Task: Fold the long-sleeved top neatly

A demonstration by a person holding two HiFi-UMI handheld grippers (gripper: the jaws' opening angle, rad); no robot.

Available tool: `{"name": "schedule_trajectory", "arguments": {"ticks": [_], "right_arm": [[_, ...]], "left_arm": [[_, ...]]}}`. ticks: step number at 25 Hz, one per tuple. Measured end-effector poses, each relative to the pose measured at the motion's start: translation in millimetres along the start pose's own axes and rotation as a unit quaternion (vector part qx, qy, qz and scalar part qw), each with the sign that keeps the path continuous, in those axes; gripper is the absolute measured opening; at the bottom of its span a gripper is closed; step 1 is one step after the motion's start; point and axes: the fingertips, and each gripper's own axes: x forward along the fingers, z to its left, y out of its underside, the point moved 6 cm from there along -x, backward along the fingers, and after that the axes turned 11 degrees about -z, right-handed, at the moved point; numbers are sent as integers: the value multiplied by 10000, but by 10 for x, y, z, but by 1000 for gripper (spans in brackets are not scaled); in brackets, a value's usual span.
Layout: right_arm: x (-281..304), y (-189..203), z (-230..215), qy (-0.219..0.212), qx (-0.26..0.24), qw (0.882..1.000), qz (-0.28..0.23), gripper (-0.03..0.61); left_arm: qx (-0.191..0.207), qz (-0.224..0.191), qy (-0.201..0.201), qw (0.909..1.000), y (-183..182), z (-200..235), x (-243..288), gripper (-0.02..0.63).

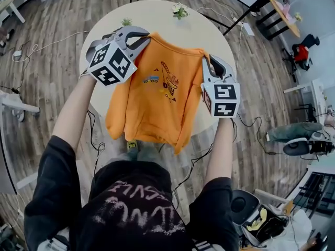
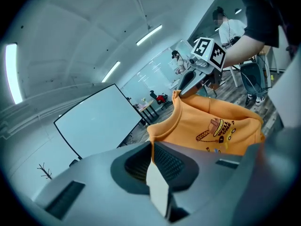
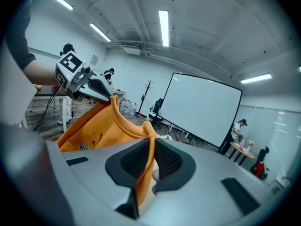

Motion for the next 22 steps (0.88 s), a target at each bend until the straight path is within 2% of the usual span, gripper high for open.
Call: {"name": "schedule_trajectory", "arguments": {"ticks": [9, 22], "right_arm": [[813, 325, -426, -144, 213, 9993, 262, 40], [2127, 1456, -984, -401, 789, 9929, 801, 46]], "left_arm": [[-208, 227, 184, 9994, 464, 418, 770, 29], [-776, 883, 338, 9925, 1590, 566, 2142, 31]]}}
